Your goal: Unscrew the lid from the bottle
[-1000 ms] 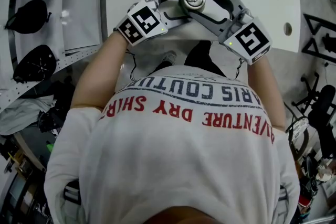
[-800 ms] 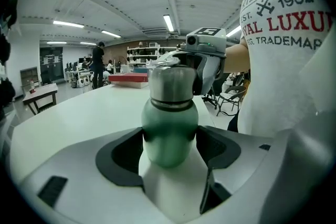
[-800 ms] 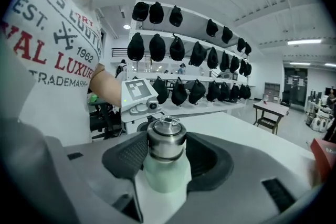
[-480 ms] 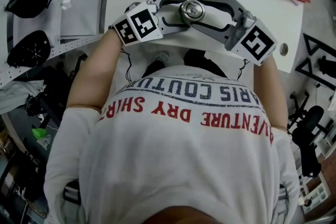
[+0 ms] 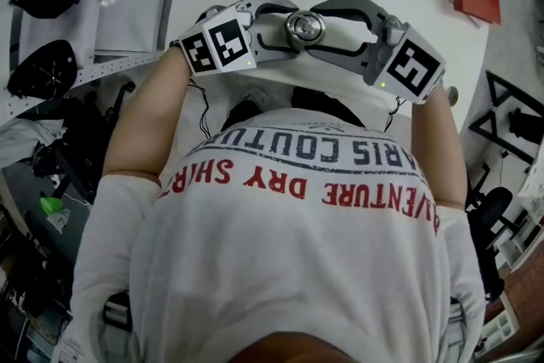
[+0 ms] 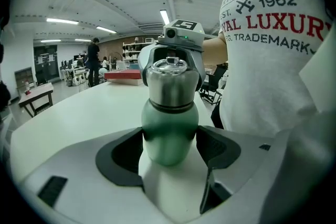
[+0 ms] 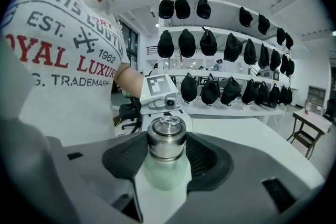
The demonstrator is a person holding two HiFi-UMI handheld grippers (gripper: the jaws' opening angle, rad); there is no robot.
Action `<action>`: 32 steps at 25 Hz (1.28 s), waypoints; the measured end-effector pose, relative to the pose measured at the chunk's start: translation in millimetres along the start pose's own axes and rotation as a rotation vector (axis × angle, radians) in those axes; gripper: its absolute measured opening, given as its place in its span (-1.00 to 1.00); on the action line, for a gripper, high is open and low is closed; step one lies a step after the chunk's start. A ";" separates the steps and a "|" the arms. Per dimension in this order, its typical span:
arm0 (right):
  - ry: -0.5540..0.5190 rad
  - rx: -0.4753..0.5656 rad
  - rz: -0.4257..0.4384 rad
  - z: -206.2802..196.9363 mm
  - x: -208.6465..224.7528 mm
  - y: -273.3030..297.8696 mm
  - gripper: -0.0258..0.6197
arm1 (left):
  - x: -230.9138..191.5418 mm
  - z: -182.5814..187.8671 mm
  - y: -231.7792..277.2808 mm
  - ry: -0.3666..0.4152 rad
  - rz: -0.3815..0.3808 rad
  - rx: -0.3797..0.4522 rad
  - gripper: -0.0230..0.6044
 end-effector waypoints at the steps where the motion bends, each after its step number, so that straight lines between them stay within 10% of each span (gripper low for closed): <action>1: 0.001 0.000 -0.001 0.0 -0.5 -0.3 -0.21 | 0.3 0.2 0.3 0.001 -0.003 -0.001 0.14; 11: 0.150 0.040 -0.203 9.7 0.6 -5.5 -0.04 | 1.0 -2.3 -0.7 0.004 -0.004 0.013 0.14; 32: 0.410 -0.043 -1.022 -3.7 -22.9 4.5 -0.02 | 3.5 -2.0 1.7 -0.093 0.104 0.155 0.14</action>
Point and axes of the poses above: the fingertips, and each gripper's own axes: y forward along the fingers, x to its right, z out of its top, the point moved 3 cm from there along -y, backward along the fingers, and after that the axes turned 10 degrees about -y, right-handed, at the moved point
